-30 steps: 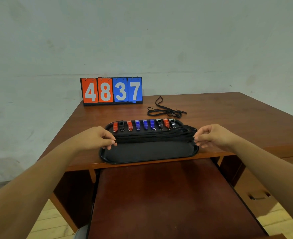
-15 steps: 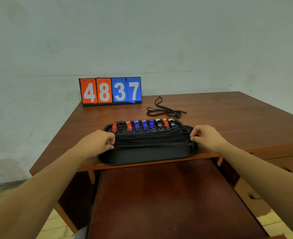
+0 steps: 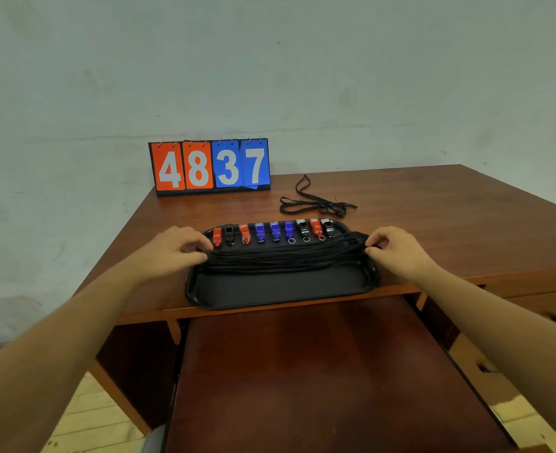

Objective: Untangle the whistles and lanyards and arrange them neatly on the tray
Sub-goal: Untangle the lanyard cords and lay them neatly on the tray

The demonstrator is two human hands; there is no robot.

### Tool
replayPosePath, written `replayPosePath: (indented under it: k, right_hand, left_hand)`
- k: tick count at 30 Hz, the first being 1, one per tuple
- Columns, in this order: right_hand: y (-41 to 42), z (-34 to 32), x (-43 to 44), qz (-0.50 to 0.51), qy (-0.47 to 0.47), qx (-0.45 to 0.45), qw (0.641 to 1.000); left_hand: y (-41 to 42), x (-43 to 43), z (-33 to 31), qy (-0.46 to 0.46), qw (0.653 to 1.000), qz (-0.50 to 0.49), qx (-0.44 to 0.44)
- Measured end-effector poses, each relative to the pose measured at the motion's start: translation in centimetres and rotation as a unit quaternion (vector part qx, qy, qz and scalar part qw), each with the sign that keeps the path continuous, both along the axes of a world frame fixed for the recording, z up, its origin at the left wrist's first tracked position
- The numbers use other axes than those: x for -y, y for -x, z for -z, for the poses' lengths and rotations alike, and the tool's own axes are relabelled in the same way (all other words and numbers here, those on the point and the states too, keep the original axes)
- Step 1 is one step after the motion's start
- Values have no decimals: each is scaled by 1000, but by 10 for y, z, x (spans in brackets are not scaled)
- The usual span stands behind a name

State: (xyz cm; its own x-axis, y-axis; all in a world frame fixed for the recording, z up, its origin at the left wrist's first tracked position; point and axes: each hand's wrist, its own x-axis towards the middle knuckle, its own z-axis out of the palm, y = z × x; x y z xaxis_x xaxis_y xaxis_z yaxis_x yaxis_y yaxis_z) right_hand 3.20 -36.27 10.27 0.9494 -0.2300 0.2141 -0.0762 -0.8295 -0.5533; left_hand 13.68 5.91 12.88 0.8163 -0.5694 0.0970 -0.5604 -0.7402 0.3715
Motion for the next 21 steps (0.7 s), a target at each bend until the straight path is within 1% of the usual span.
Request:
replayPosePath:
  k: [2,4,9,11,15,19,21]
  right_hand:
    - [-2,-6,3,13,-7,13,1000]
    - [-9,-13,4,17,-16,24,999]
    - [-45,-29,-3,31,-25,20,999]
    - [-62,-33,-5,26,-11,12,1000]
    - [-100,-39,2,6,33,-18,999]
    - [-137,-34,10,-11,36,-44,998]
    - [-155,-28,14,-20,44,-53,997]
  left_hand:
    - [-4,0,-9,26,999,-20,-1]
    - [-10,10,-16,28,999,-31,4]
    - [-33,70,-27,28,999,-26,14]
    - [-44,98,-30,32,999,-18,16]
    - [-76,148,-32,13,1000,-4,12]
    - [-113,187,-17,-14,1000,-20,-4]
    - [-131,203,-7,-43,999,-23,-10]
